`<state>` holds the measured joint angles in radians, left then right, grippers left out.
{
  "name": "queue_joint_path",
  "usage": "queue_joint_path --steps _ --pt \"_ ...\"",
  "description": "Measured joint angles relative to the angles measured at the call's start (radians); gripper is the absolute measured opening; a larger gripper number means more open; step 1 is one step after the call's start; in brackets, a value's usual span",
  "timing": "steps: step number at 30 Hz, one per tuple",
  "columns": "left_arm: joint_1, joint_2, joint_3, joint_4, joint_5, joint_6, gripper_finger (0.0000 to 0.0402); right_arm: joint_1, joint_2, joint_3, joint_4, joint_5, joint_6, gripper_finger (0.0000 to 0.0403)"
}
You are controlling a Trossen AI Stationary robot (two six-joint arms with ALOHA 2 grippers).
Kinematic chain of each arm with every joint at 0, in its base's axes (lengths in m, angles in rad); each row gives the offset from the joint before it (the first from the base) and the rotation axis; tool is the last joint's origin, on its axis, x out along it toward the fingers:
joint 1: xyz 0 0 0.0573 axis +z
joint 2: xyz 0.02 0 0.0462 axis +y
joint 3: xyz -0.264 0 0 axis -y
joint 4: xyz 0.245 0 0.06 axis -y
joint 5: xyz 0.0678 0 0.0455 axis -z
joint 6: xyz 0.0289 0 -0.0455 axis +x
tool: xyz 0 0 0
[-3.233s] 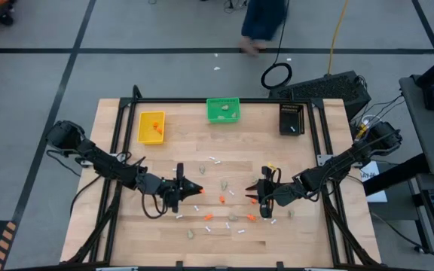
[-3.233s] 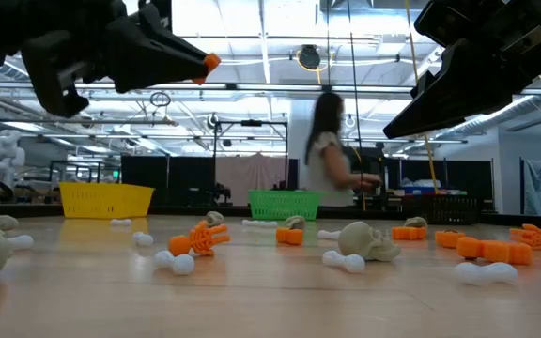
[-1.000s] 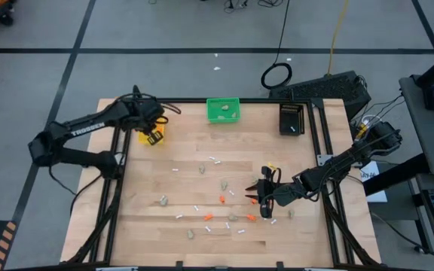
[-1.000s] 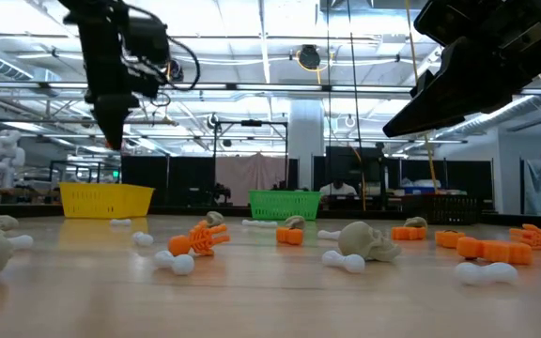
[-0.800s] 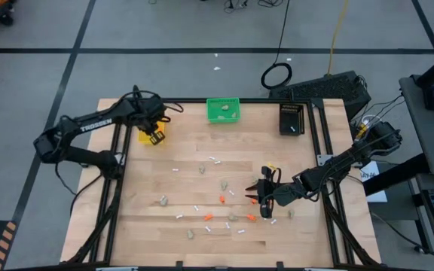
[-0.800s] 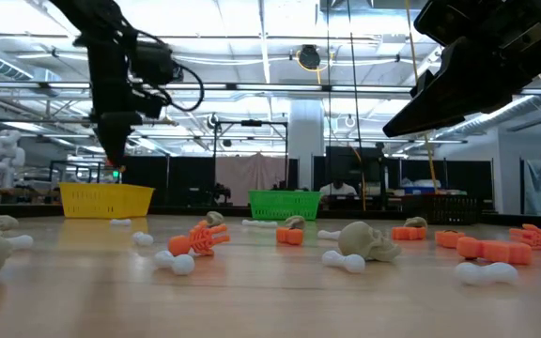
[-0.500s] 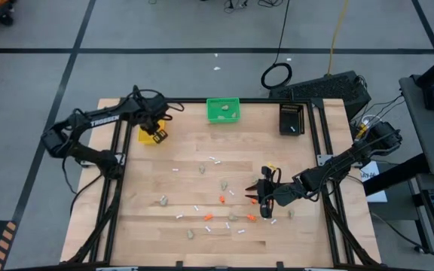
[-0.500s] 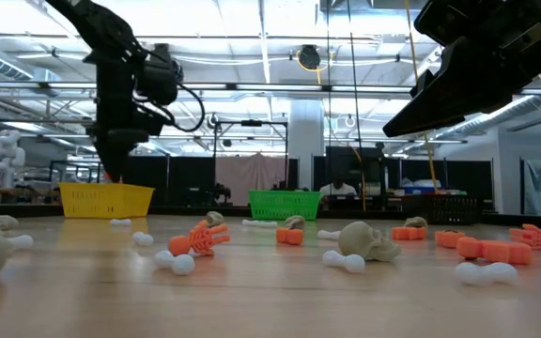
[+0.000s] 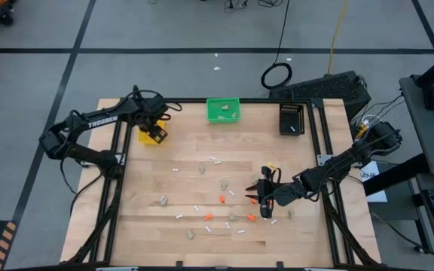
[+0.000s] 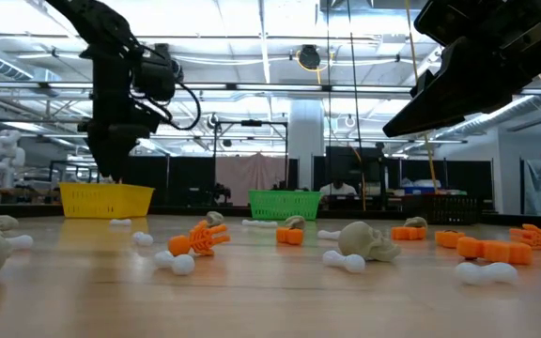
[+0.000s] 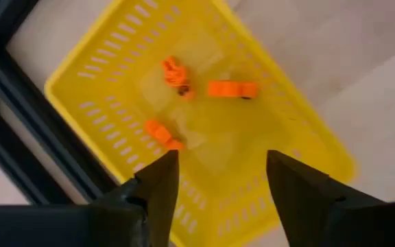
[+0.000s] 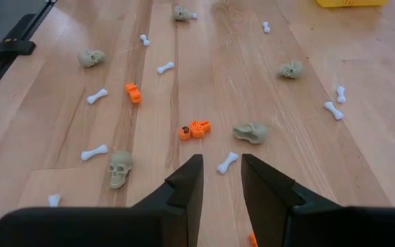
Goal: Sort Halloween decoration
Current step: Put the white bone toy into the black bin
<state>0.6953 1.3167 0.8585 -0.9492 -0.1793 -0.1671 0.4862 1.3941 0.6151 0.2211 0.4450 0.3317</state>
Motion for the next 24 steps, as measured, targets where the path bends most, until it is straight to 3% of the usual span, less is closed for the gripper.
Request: queue_joint_path --steps 3,8,14,19,24 --pt "-0.067 -0.07 0.0 0.009 -0.034 -0.06 0.0221 0.0 0.0 0.0 0.0 0.004 0.018 0.0089" --pt "-0.304 -0.242 -0.049 0.163 -0.237 -0.145 0.0221 0.0 0.0 0.0 0.007 0.117 0.089 0.0089" --pt "-0.581 -0.401 -0.178 0.444 -0.241 -0.169 0.0221 0.0 0.0 0.0 -0.053 0.239 0.258 0.0089" --pt "-0.733 -0.423 -0.29 0.674 -0.241 -0.195 0.0222 -0.031 0.0 0.0 -0.086 0.226 0.316 0.0089" --pt "-0.859 -0.393 -0.379 0.899 -0.243 -0.195 0.0222 -0.09 -0.01 0.002 -0.154 0.113 0.382 0.0108"
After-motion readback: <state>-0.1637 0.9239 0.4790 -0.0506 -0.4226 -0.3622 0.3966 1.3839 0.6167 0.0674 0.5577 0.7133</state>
